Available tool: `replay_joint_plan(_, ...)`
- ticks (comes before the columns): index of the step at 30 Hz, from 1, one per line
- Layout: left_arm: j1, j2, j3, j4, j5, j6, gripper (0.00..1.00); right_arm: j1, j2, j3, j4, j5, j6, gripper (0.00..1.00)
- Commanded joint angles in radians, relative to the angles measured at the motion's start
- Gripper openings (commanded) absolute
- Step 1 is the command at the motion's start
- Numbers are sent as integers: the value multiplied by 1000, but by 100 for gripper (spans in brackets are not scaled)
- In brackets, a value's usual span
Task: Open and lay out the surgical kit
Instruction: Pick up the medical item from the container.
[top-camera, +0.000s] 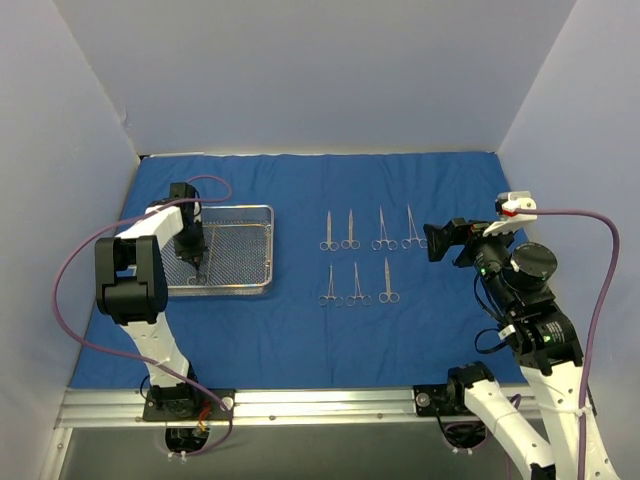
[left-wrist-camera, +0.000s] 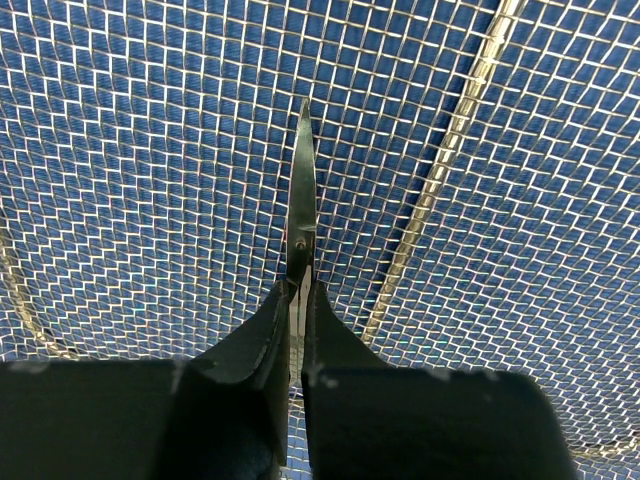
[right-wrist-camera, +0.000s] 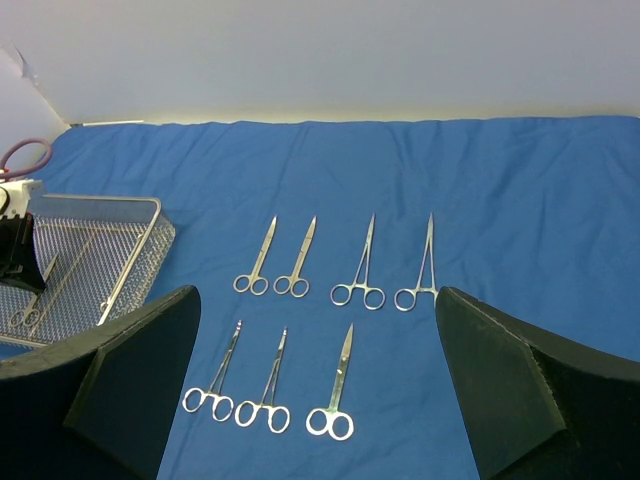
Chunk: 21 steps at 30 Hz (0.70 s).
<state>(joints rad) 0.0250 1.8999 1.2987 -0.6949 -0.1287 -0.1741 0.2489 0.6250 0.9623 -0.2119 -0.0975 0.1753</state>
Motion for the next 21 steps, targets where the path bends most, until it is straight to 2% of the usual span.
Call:
replay_joint_plan(1,-7,2,17,2,57,-27,2,4,1,-4,48,-18,0,100)
replay_joint_plan(14,-7,-145,105,-58,104,-146,2,6,125,20,89,-186,67,100)
replay_joint_plan(21,-57,-208,146,-87,110,-208,2,39,272,-16,218,-300,165,98)
